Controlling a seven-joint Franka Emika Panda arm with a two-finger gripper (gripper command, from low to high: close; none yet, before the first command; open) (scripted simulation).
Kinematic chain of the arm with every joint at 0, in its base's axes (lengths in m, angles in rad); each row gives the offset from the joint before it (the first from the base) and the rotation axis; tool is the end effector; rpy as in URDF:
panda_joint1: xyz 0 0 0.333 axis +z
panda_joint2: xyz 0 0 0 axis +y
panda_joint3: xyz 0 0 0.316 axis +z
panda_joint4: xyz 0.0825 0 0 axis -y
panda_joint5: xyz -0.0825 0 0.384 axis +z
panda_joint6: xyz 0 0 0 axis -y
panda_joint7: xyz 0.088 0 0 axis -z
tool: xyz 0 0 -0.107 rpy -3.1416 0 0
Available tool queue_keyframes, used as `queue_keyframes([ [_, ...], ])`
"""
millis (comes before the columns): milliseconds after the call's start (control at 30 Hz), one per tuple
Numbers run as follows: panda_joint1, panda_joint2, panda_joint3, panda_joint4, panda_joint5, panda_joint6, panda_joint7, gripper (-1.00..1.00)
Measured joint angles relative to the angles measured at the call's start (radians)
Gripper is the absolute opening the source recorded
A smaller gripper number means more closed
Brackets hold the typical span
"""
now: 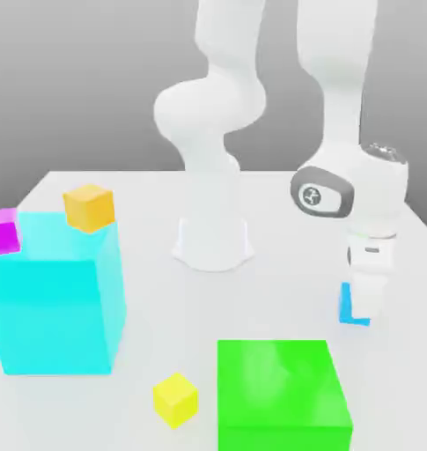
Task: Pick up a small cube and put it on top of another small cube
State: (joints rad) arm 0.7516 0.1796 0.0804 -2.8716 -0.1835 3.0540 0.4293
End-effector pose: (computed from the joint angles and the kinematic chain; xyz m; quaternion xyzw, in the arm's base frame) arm 0.2178 0.2636 0.1477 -0.9576 -0.2879 -0.0025 0.0005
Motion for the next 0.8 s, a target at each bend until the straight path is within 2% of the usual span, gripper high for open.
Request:
queue_keyframes([
  [167, -0.028, -0.125, 0.063, -0.022, 0.126, -0.101, -0.092, -1.00],
  [300, -0.011, -0.217, 0.057, -0.038, 0.199, -0.181, -0.147, -1.00],
  [500, -0.126, -0.293, -0.063, 0.049, 0.205, -0.338, -0.317, -1.00],
  [800, -0.330, -0.391, -0.282, 0.202, 0.132, -0.579, -0.549, -1.00],
])
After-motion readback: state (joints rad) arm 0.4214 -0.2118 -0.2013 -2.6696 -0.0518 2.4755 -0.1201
